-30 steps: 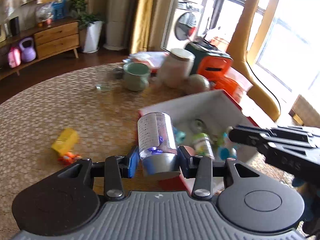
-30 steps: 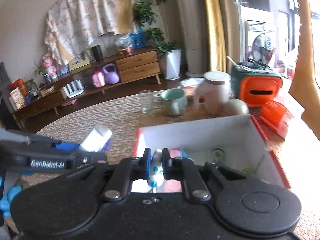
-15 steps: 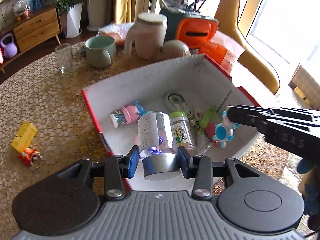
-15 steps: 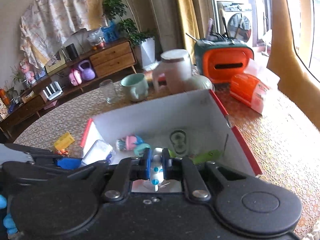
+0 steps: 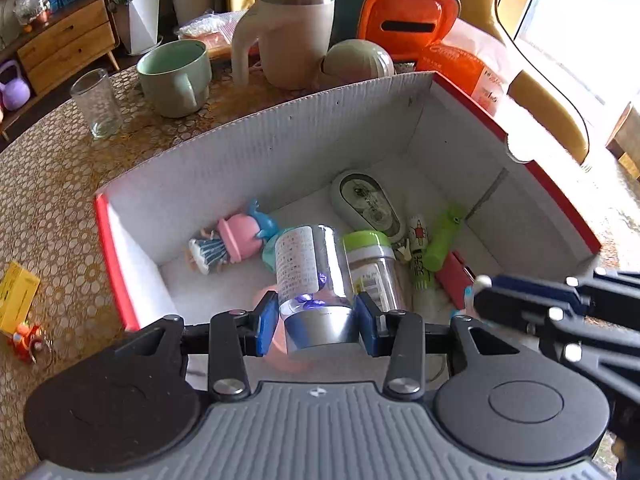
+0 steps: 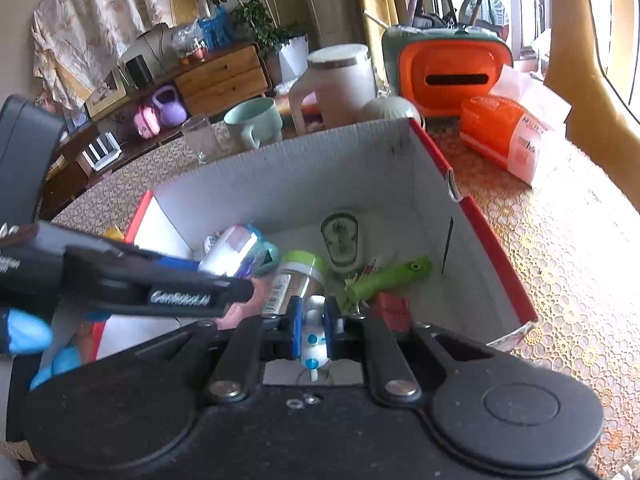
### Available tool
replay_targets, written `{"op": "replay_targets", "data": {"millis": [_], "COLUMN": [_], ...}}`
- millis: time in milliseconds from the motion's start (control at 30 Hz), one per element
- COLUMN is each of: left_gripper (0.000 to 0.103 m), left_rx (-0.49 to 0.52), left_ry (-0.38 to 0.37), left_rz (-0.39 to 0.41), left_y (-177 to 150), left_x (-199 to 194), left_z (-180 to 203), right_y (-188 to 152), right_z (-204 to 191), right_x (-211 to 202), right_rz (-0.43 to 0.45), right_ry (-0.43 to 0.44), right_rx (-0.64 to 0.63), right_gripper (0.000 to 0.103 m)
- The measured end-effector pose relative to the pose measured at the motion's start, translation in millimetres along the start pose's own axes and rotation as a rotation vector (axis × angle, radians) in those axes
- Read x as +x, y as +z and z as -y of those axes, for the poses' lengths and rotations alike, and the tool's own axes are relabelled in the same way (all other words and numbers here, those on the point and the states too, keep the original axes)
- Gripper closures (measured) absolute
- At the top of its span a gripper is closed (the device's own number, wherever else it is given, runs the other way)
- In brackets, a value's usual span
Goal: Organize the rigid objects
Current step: 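Carry the clear bottle and robot toy into the red box with both tools, then open both tools to release the bottle and robot toy in the box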
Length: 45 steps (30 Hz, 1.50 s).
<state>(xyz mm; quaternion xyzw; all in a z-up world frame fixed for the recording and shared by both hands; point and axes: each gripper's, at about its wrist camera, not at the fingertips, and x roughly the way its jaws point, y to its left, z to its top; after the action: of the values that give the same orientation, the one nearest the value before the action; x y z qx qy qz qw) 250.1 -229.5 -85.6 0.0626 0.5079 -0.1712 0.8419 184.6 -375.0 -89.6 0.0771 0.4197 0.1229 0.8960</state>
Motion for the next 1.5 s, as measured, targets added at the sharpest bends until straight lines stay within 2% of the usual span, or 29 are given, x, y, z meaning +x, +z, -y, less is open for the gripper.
{"op": "replay_targets", "data": {"millis": [333, 600, 667, 800, 1000, 1167, 1300, 1500], "left_gripper": [0.061, 0.061, 0.060, 0.046, 0.046, 0.046, 0.046, 0.046], "left_rx": [-0.019, -0.023, -0.026, -0.037, -0.051, -0.044, -0.043, -0.041], "left_ry": [0.006, 0.002, -0.009, -0.028, -0.054, -0.053, -0.064, -0.078], "left_rz": [-0.054, -0.057, -0.049, -0.032, 0.016, 0.059, 0.093, 0.139], "left_y": [9, 4, 3, -1, -7, -15, -24, -41], "left_x": [24, 22, 17, 7, -16, -39, -59, -89], "left_z": [-1, -2, -3, -6, -11, -15, -21, -31], "right_y": [0, 0, 0, -1, 0, -2, -6, -11], "right_z": [0, -2, -3, -4, -7, -15, -24, -45], "right_x": [4, 3, 1, -6, -17, -30, -40, -56], "right_rz": [-0.016, -0.016, -0.013, 0.002, 0.020, 0.043, 0.060, 0.092], "right_ry": [0.003, -0.010, -0.013, -0.029, -0.053, -0.060, -0.054, -0.039], "right_rx": [-0.014, -0.011, -0.011, -0.005, -0.003, -0.008, -0.021, -0.052], "right_gripper": [0.084, 0.077, 0.069, 0.060, 0.053, 0.040, 0.037, 0.028]}}
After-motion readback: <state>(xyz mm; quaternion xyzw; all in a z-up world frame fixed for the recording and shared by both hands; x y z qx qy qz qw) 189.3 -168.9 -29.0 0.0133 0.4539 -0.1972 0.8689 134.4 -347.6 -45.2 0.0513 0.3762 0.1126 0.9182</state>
